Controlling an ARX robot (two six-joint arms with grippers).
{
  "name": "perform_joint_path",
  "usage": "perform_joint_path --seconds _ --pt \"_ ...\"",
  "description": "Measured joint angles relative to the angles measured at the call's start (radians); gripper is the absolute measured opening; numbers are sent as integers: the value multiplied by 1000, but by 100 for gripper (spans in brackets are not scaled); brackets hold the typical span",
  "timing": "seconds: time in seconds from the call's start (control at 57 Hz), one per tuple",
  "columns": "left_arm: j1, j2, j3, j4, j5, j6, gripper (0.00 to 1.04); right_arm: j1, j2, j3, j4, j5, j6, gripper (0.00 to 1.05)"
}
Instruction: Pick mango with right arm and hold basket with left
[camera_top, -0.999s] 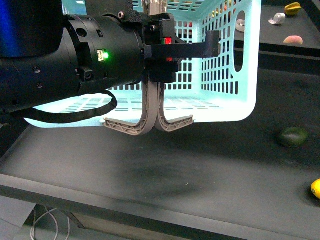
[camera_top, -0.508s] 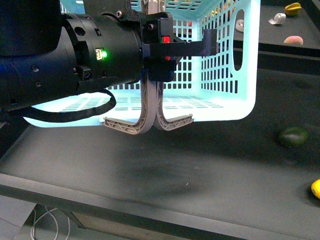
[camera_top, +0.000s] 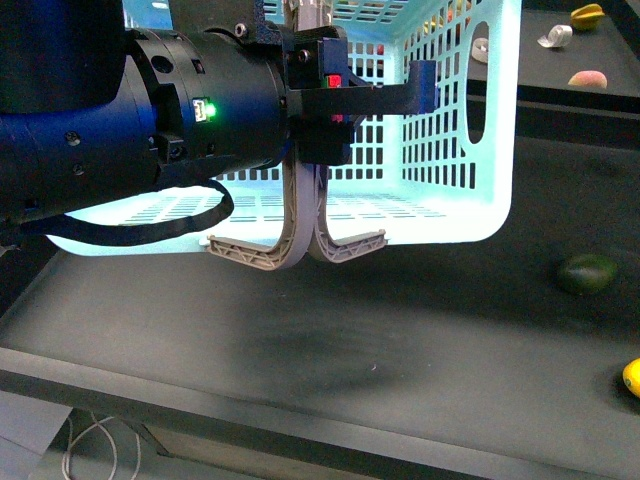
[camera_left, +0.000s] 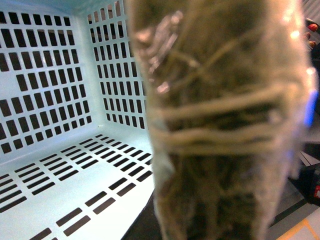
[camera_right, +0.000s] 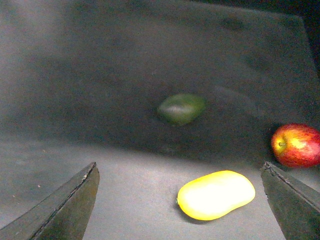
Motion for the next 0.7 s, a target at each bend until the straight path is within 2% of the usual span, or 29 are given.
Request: perform_joint_path --seconds 0.21,0.701 --pt "0 0 0 0 -1 0 4 -32 174 166 -181 -24 -227 96" --pt "0 0 0 0 -1 0 4 -96 450 468 -479 93 -803 96"
